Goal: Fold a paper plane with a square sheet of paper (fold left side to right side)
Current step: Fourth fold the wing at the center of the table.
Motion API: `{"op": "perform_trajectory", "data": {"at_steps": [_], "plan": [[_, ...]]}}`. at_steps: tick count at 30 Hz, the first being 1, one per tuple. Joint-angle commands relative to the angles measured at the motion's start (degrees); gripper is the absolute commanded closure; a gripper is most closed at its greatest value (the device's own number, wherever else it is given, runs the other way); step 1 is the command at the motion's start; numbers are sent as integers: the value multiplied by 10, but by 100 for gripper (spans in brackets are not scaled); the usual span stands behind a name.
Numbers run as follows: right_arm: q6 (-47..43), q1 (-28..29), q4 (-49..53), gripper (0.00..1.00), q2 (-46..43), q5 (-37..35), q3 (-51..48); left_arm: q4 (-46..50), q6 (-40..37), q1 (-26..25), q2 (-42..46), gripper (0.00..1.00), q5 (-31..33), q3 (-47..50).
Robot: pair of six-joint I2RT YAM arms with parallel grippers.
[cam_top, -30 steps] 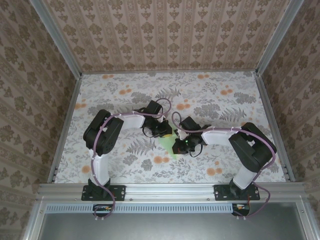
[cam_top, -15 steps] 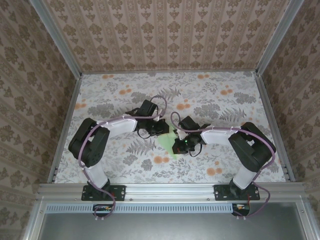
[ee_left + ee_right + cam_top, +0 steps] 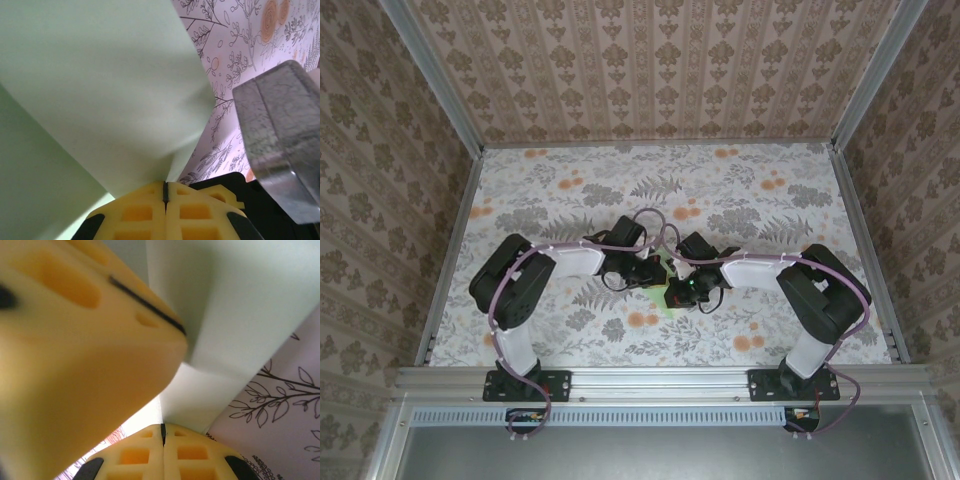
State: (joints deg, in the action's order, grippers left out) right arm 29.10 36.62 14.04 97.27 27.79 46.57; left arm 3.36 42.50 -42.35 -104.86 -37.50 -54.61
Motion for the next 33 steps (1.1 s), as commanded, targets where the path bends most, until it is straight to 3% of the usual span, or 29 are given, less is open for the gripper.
{"op": "perform_trajectory", "data": {"at_steps": [1, 10, 17, 33], "plan": [[-11, 1, 80, 100, 29, -59, -11, -9, 10, -3, -15, 96, -12, 6], [-21, 1, 100, 100, 29, -68, -6, -3, 9, 5, -48, 99, 2, 5], [-27, 1, 110, 100, 29, -70, -5, 37, -19, 16, -61, 99, 56, -22], [-33, 1, 116, 100, 25, -60, -6, 81, -85, 84, -94, 98, 55, -103]]}}
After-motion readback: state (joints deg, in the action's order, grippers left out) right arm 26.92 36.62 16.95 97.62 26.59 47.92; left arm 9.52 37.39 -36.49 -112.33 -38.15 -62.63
